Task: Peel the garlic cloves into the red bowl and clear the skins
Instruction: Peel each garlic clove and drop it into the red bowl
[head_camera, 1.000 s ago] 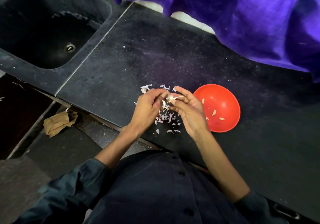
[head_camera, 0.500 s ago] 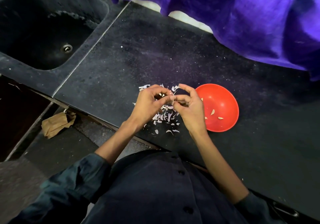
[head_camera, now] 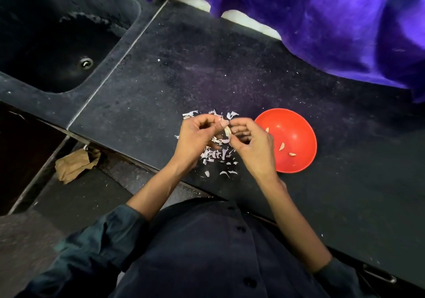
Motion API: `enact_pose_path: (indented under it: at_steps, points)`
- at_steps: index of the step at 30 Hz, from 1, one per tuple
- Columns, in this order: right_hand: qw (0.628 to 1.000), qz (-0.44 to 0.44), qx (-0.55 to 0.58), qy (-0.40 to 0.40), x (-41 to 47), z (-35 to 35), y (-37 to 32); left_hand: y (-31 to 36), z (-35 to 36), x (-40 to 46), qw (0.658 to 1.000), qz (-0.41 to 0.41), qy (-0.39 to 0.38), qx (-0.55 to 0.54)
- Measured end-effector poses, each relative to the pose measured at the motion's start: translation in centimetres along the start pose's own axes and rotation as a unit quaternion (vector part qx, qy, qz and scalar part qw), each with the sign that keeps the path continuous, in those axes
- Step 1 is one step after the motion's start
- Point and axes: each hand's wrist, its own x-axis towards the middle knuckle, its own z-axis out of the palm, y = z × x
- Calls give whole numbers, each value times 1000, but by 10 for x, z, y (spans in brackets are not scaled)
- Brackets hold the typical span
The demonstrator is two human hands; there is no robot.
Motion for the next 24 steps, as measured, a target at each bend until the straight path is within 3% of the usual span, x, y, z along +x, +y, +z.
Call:
enact_pose_path:
  at_steps: [7, 24]
  points:
    - [998, -37, -28, 29, -1, 0, 4, -2, 0, -3, 994, -51, 5, -94]
    - [998, -53, -6, 37, -4, -3, 6, -4, 6, -6, 992, -52, 32, -113]
